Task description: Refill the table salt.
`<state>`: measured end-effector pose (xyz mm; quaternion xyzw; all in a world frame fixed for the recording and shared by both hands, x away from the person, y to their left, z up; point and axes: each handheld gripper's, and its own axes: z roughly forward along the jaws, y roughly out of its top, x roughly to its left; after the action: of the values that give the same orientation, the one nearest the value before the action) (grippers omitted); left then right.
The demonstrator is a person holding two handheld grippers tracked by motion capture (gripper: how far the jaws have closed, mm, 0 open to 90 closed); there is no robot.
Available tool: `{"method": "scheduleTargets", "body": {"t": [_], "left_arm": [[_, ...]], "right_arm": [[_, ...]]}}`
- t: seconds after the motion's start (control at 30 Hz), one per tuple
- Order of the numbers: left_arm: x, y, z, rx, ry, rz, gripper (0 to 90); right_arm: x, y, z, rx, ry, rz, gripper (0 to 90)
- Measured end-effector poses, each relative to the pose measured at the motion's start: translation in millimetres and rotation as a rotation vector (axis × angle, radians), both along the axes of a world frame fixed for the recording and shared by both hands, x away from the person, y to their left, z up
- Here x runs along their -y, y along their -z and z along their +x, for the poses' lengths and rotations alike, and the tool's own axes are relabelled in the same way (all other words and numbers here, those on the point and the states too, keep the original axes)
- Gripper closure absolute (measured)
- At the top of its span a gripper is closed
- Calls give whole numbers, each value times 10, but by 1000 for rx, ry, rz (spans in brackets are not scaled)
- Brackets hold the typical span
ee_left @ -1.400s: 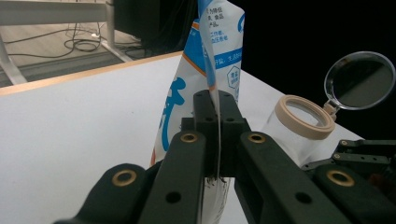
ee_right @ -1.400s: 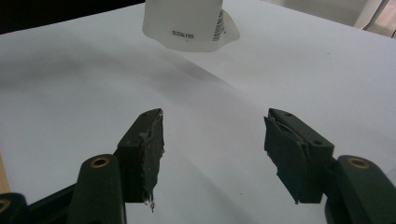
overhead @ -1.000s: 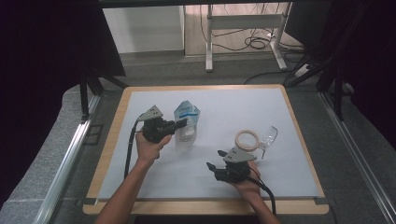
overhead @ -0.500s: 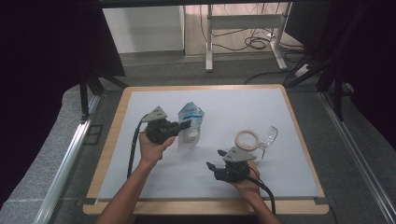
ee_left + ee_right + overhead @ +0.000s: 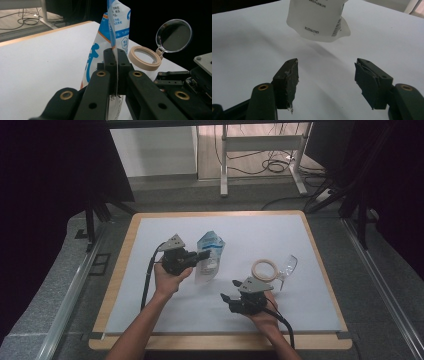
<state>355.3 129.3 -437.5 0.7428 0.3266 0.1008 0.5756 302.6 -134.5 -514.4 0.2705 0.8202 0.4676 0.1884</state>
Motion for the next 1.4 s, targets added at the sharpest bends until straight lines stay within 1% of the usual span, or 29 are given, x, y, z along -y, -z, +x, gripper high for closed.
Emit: {"method": "scheduleTargets", "body": {"t": [0.3,0.37,0.53,0.67,0.93,1.0,1.17,1.33,1.4], "left_arm": [[69,-58,-45,6,24,-16,900],[82,-74,-66,7,28,-20,900],[120,-111,-130,10,46,-30,900],[155,-150,-199,19,63,-30,900],[249,-189,-282,12,103,-44,900],[276,-195,-292,13,109,-42,900],[334,-197,-294,11,124,-37,900],[379,-191,-271,-3,140,-45,900],[404,-188,-262,-7,141,-46,900]], "right_arm": [[4,30,39,0,22,-6,335],[-9,34,39,-2,28,-9,328],[-44,44,44,12,43,-26,309],[-80,66,53,18,55,-37,292],[-172,95,40,72,78,-78,261],[-187,97,40,76,77,-76,260],[-196,93,53,96,81,-87,261],[-206,94,59,127,62,-95,261],[-209,95,55,129,58,-98,262]]}}
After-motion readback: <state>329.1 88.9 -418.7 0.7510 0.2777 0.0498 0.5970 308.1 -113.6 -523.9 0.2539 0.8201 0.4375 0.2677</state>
